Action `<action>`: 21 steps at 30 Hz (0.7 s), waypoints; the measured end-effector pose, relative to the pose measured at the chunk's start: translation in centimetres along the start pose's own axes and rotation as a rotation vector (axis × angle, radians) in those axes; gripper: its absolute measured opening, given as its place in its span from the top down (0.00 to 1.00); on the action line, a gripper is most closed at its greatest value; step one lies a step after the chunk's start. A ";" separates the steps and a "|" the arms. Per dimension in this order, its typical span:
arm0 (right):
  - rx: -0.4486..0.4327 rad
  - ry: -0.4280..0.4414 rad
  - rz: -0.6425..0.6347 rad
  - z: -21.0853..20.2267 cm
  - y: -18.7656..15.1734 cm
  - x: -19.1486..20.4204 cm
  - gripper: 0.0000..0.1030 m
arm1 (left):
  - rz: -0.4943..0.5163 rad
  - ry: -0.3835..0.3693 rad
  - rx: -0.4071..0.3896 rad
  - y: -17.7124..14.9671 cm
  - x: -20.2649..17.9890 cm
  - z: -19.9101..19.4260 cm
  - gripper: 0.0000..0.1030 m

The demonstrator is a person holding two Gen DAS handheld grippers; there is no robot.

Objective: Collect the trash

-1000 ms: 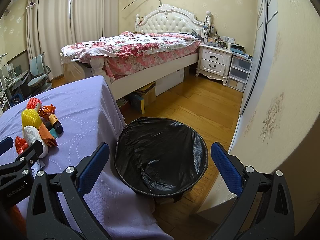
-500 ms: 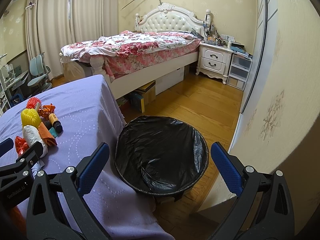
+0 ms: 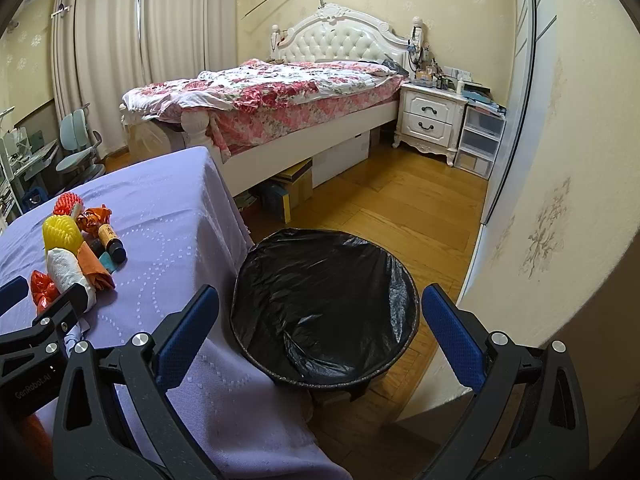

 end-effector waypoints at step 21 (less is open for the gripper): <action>0.030 0.032 -0.004 0.0 -0.5 1.3 0.04 | -0.001 -0.004 0.026 0.0 1.0 -0.2 0.07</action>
Point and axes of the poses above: each gripper's, at about its wrist camera, not at the fingertips, and z roughly the way its jaws point, x to its left, y to its top, the point moved 4 cm from there along z, roughly the way its jaws point, and after that the axes turned 5 degrees about -z, right-handed, at the moved point
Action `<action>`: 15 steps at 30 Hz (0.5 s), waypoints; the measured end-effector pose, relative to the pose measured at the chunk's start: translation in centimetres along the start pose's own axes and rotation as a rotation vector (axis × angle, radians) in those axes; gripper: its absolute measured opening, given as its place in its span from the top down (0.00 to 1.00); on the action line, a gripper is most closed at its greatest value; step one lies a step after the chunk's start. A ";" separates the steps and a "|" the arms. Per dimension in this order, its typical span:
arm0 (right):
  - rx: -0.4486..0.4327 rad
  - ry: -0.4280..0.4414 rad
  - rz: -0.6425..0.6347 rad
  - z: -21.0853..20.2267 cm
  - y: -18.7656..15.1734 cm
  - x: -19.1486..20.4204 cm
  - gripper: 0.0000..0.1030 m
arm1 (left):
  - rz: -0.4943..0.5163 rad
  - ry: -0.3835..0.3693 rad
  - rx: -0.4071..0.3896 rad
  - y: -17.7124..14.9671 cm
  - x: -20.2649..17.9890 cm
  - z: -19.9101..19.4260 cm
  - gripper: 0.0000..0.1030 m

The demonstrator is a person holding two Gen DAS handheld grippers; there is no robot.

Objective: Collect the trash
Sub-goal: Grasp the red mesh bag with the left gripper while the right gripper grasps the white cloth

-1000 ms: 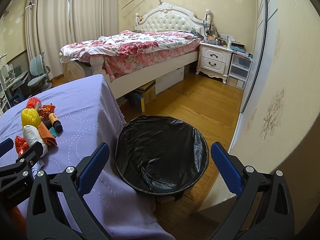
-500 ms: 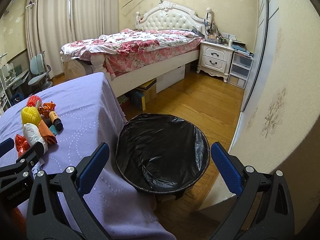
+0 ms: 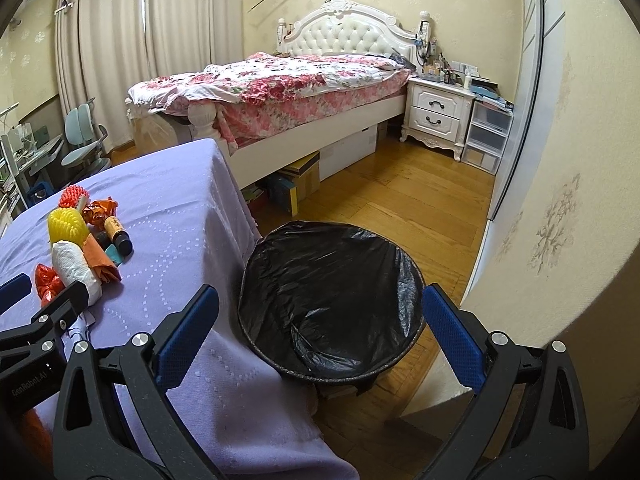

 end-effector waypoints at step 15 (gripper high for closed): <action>0.025 0.132 -0.070 -0.1 1.4 4.3 0.22 | -0.100 0.098 0.042 -1.1 8.3 -0.9 0.25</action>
Point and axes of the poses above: each gripper's, at about its wrist camera, not at the fingertips, and z roughly the way its jaws point, x to its left, y to its top, the point moved 4 cm from there along z, roughly the way its jaws point, and after that the axes turned 5 degrees about -z, right-handed, at the moved point
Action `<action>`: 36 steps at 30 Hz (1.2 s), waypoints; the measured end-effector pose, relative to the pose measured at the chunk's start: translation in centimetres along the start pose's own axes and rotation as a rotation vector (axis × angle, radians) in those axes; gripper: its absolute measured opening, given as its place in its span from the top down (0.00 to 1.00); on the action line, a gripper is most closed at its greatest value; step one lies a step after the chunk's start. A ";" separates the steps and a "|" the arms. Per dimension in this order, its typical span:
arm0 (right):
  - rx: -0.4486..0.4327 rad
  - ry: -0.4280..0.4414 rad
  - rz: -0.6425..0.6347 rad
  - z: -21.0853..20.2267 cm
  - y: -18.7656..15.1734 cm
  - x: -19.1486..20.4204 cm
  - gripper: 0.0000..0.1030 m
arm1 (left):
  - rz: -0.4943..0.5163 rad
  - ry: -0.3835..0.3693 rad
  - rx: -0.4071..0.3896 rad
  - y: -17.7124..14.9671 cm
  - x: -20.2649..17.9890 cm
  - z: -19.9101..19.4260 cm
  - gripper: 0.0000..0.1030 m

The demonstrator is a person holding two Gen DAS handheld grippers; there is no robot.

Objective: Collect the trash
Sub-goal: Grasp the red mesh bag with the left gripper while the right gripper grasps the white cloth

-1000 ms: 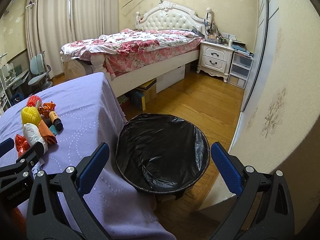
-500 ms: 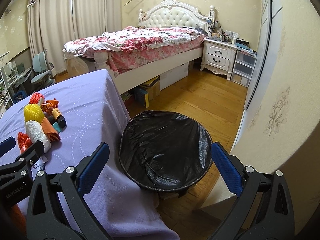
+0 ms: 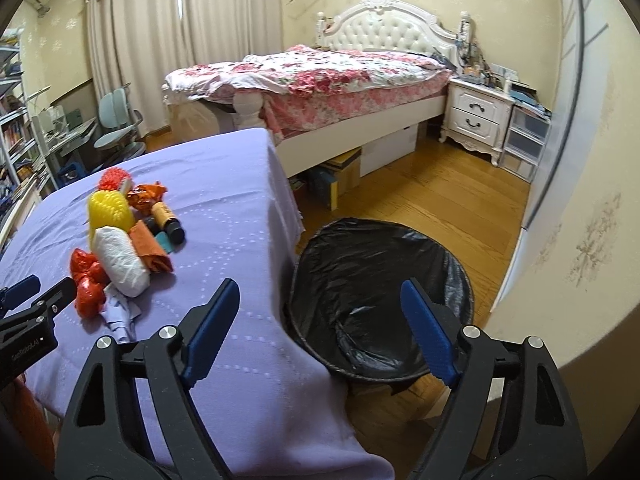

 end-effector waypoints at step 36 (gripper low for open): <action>0.037 0.133 -0.122 0.4 -0.1 6.1 0.22 | -0.008 -0.088 0.020 -0.4 3.3 -1.0 0.74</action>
Point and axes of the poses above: each gripper's, at about its wrist camera, not at the fingertips, and z roughly the way its jaws point, x to its left, y to its top, the point moved 4 cm from there along z, roughly the way its jaws point, and after that the axes turned 5 degrees about -z, right-handed, at the moved point
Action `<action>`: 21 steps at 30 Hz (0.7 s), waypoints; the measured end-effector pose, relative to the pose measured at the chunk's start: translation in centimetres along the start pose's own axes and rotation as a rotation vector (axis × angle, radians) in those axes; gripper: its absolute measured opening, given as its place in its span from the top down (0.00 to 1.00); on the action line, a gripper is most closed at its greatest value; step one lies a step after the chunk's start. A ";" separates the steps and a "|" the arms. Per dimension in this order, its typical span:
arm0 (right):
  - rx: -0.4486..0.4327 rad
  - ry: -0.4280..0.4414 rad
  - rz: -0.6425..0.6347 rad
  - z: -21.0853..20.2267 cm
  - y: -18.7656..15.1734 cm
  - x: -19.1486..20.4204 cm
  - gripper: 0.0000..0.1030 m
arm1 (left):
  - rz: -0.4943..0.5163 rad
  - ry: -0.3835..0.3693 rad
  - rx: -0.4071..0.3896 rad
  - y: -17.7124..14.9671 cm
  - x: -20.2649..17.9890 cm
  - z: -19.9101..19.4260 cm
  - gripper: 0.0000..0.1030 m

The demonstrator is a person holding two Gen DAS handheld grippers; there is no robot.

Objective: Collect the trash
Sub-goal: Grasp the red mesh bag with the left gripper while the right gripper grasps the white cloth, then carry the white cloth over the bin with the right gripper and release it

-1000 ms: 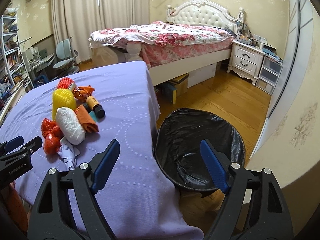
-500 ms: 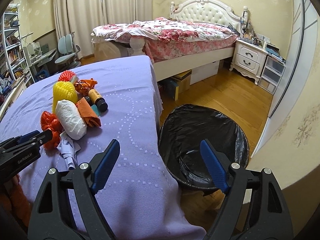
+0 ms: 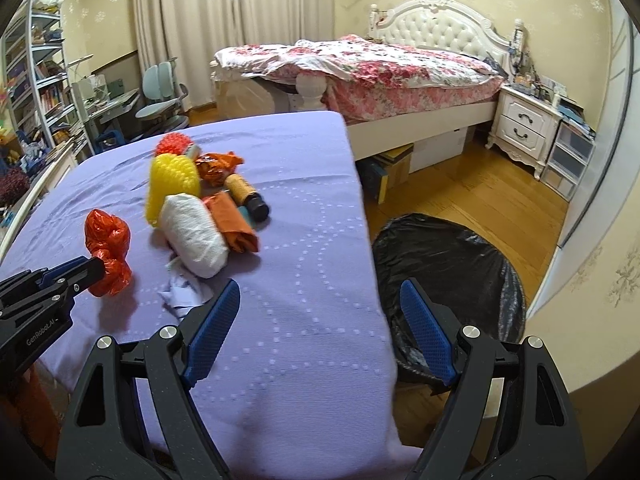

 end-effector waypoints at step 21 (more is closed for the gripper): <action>0.118 0.219 -0.155 2.9 -1.4 8.2 0.82 | -0.084 0.040 0.017 -1.7 4.4 0.5 0.74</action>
Point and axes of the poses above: each gripper's, at about its wrist camera, not at the fingertips, and z roughly the way its jaws point, x to its left, y to its top, the point moved 4 cm from there along z, roughly the way its jaws point, and after that the axes turned 5 degrees about -z, right-handed, at the moved point
